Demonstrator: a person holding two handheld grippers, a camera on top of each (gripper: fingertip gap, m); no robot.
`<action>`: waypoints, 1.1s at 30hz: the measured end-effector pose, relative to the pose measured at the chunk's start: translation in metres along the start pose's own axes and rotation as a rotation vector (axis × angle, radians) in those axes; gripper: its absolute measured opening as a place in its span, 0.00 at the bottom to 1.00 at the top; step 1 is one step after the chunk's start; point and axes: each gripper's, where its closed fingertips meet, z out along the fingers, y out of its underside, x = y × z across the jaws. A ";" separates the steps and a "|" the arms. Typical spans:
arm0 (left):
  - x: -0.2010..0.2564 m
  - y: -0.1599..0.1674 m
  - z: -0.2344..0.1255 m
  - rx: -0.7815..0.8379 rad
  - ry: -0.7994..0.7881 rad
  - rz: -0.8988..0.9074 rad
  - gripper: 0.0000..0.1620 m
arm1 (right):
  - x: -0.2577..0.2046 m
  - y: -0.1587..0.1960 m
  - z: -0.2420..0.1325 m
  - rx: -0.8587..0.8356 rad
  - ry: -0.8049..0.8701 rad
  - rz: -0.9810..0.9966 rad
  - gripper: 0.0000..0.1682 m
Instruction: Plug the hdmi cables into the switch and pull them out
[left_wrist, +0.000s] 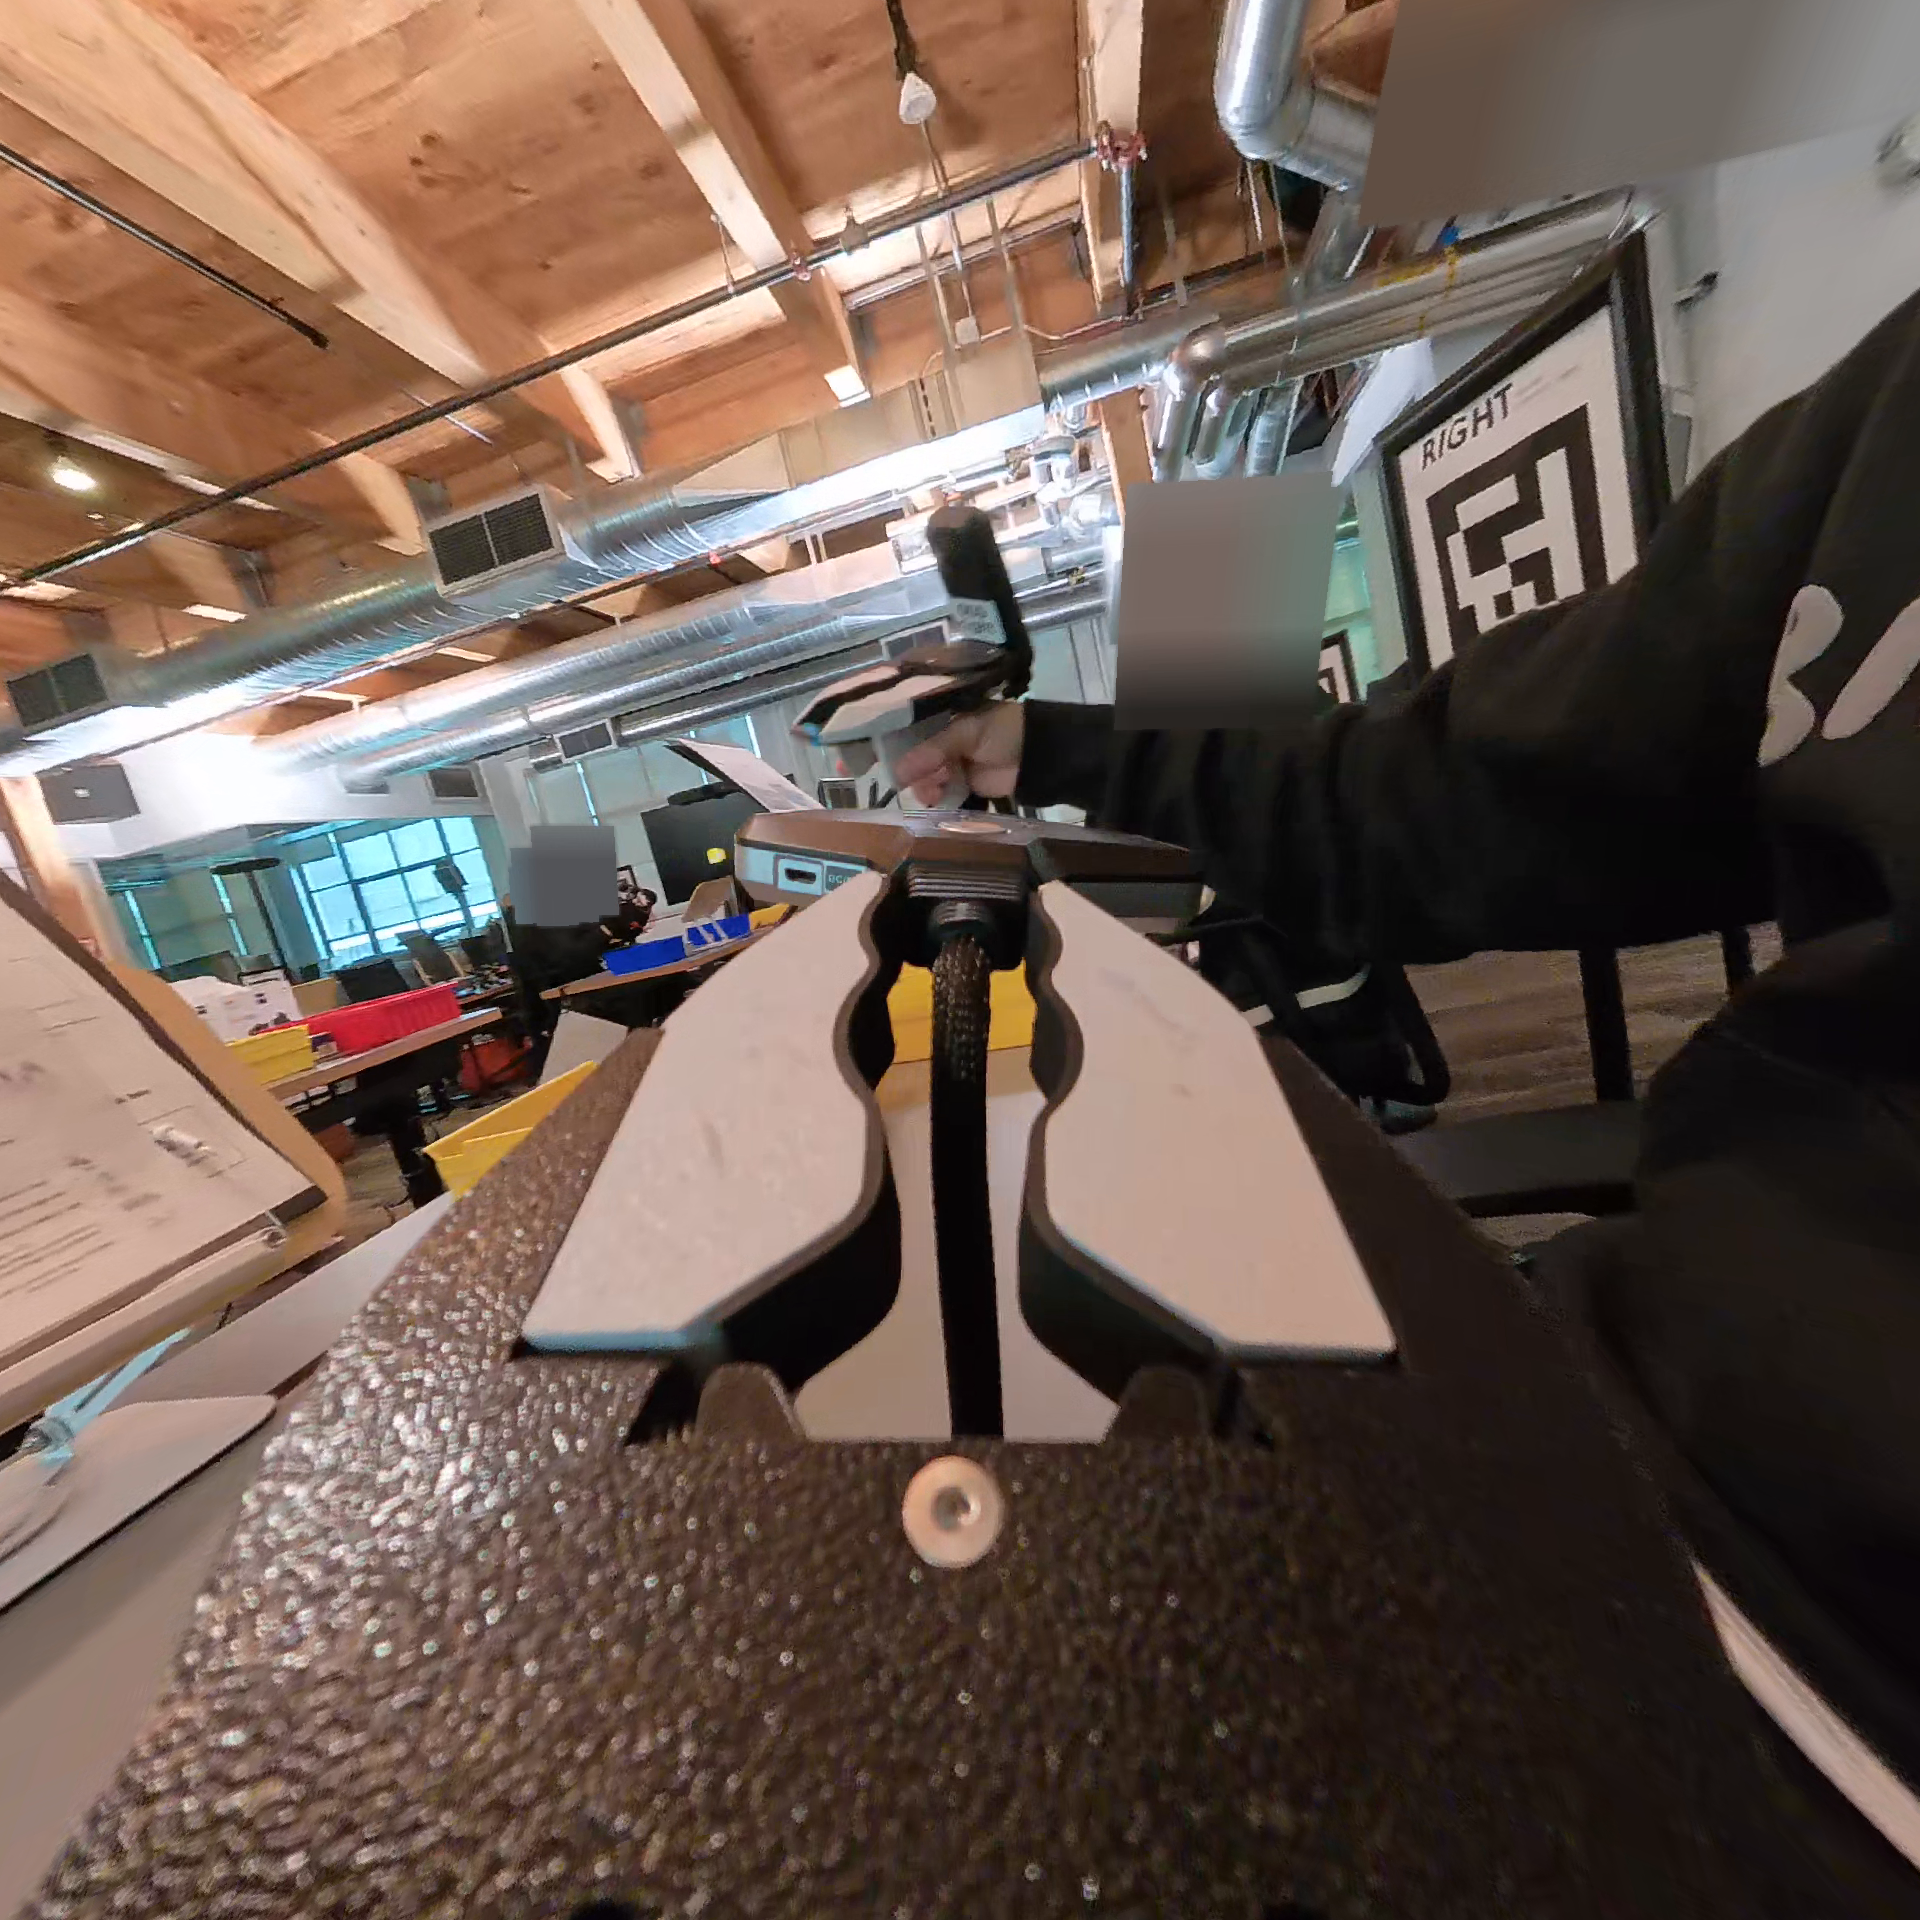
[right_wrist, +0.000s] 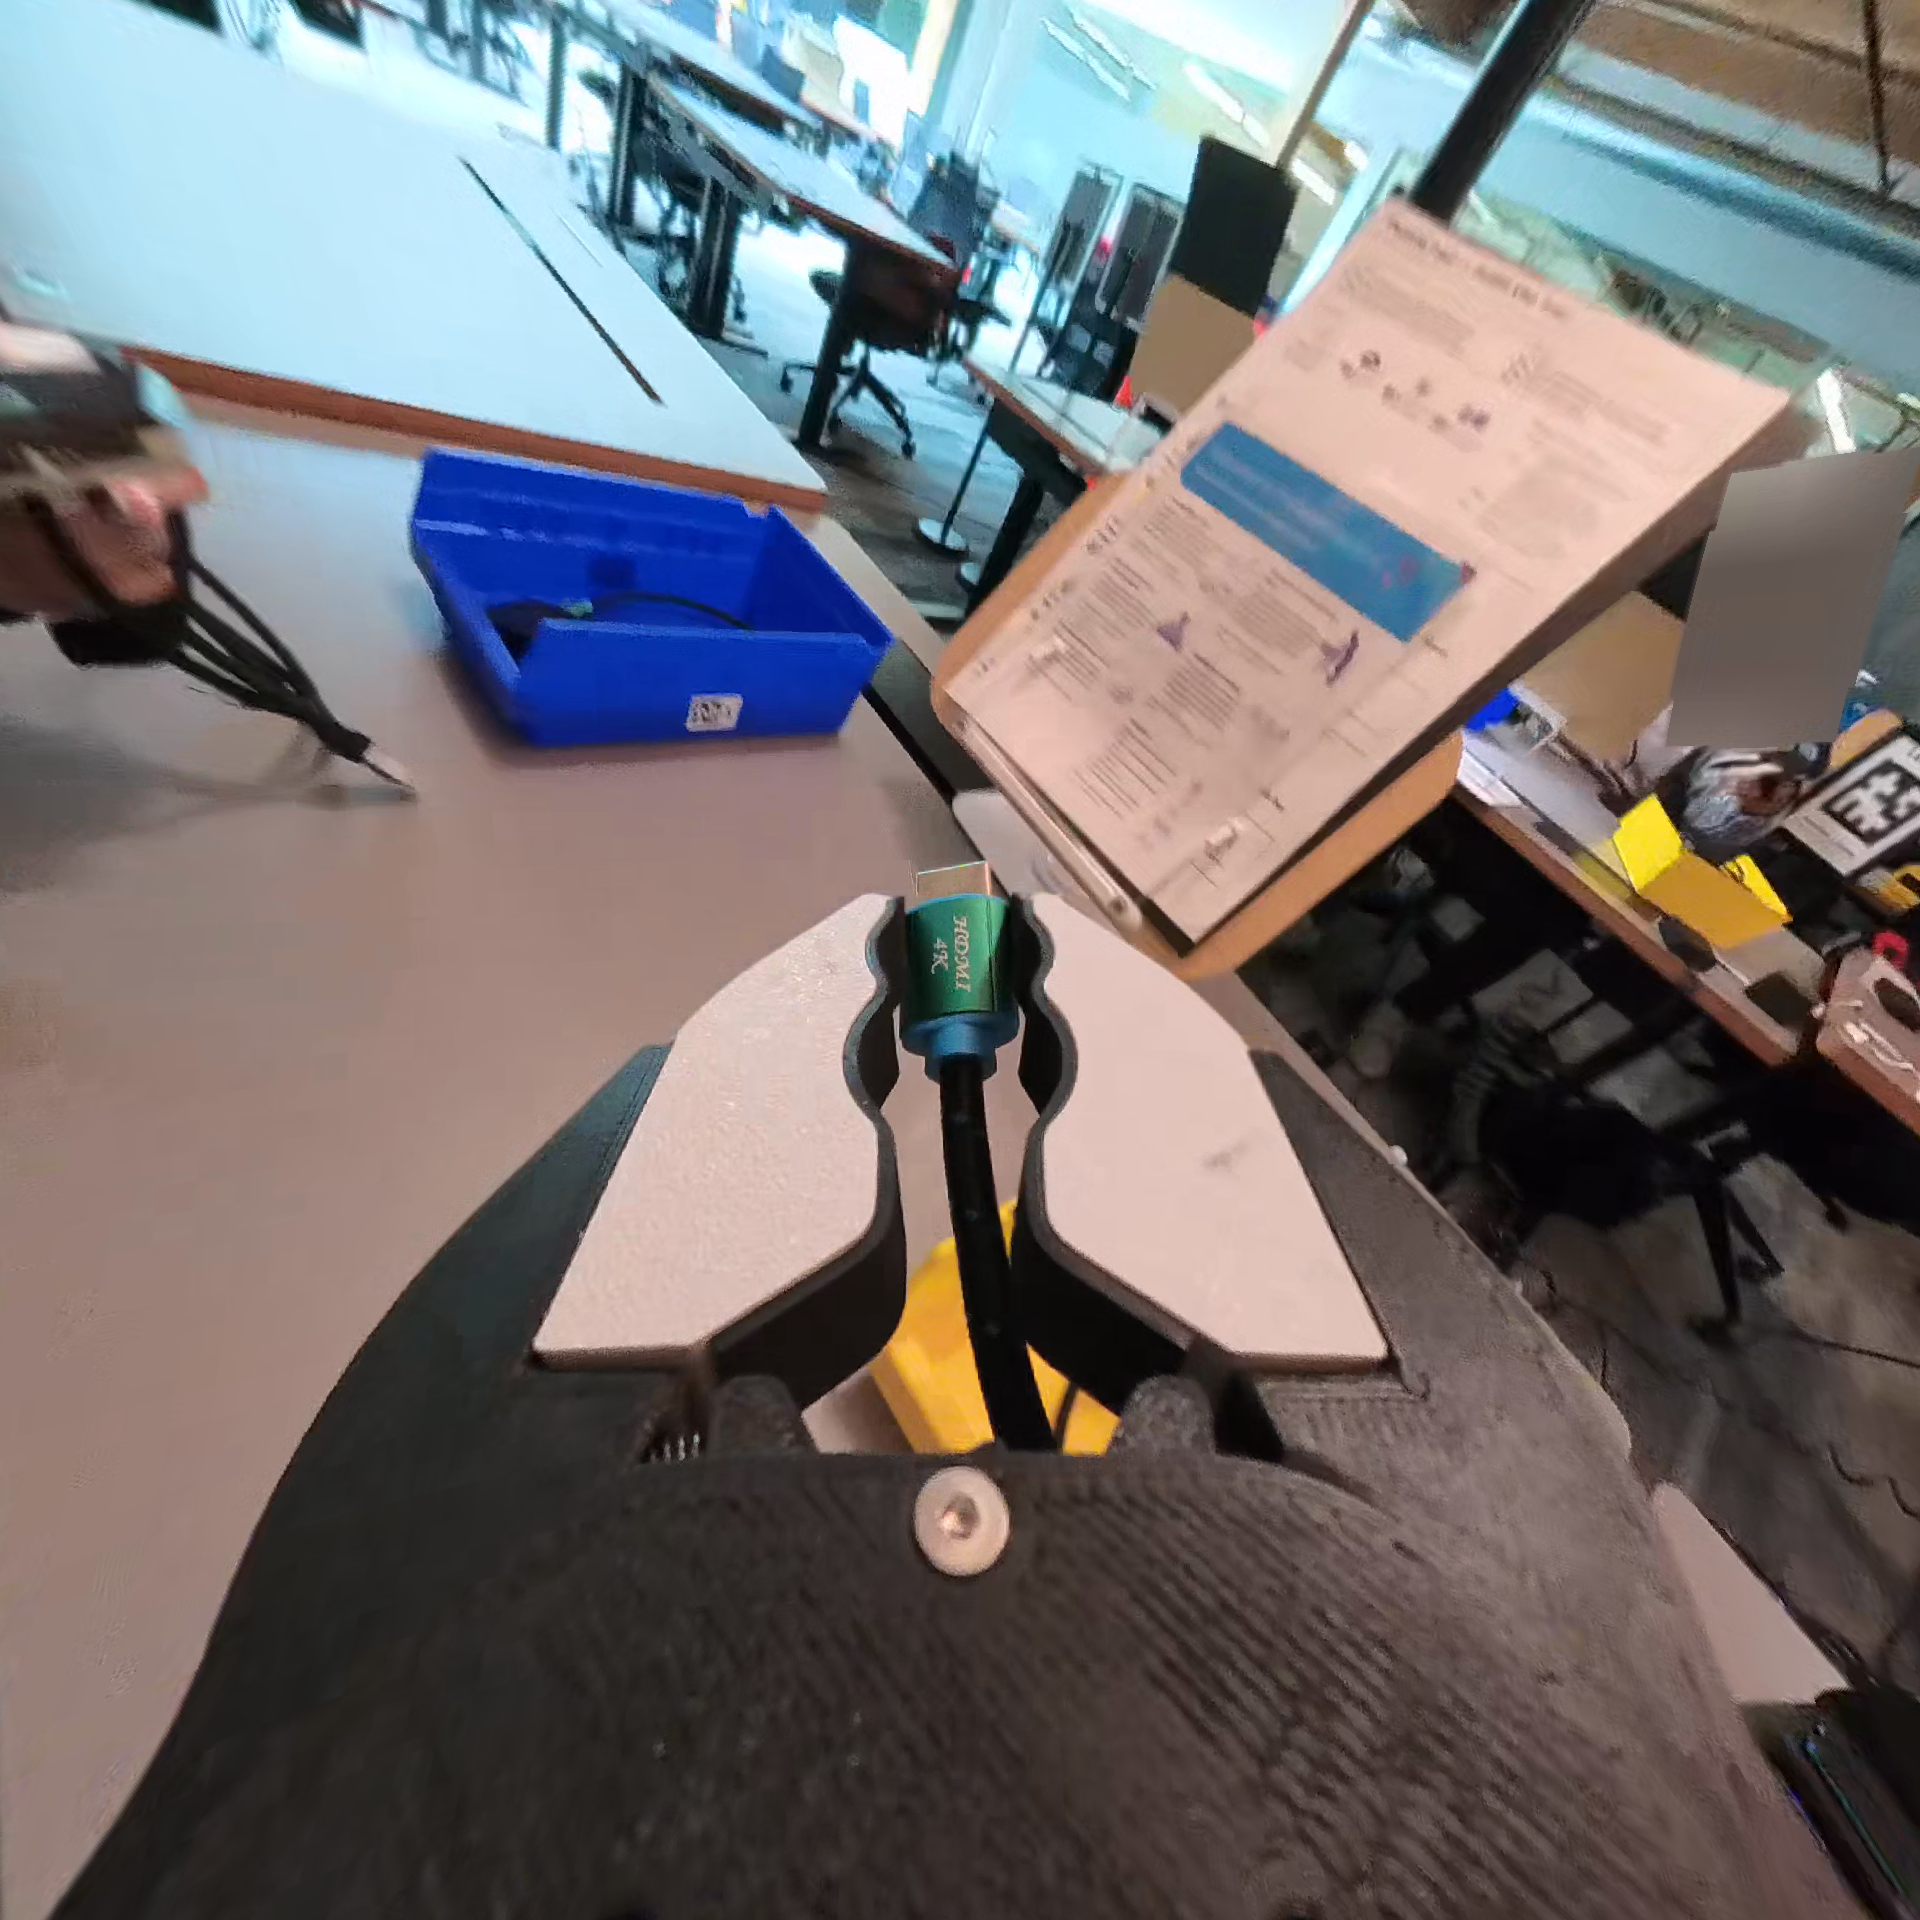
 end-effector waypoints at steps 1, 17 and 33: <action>0.000 0.001 0.000 0.000 0.002 -0.001 0.13 | 0.007 0.012 0.004 -0.026 0.000 -0.007 0.12; 0.001 0.019 0.010 -0.013 0.030 -0.056 0.13 | 0.069 0.163 0.085 -0.314 0.052 0.040 0.11; 0.009 0.031 0.021 -0.026 0.071 -0.090 0.13 | 0.018 0.234 0.068 -0.921 -0.127 0.026 0.39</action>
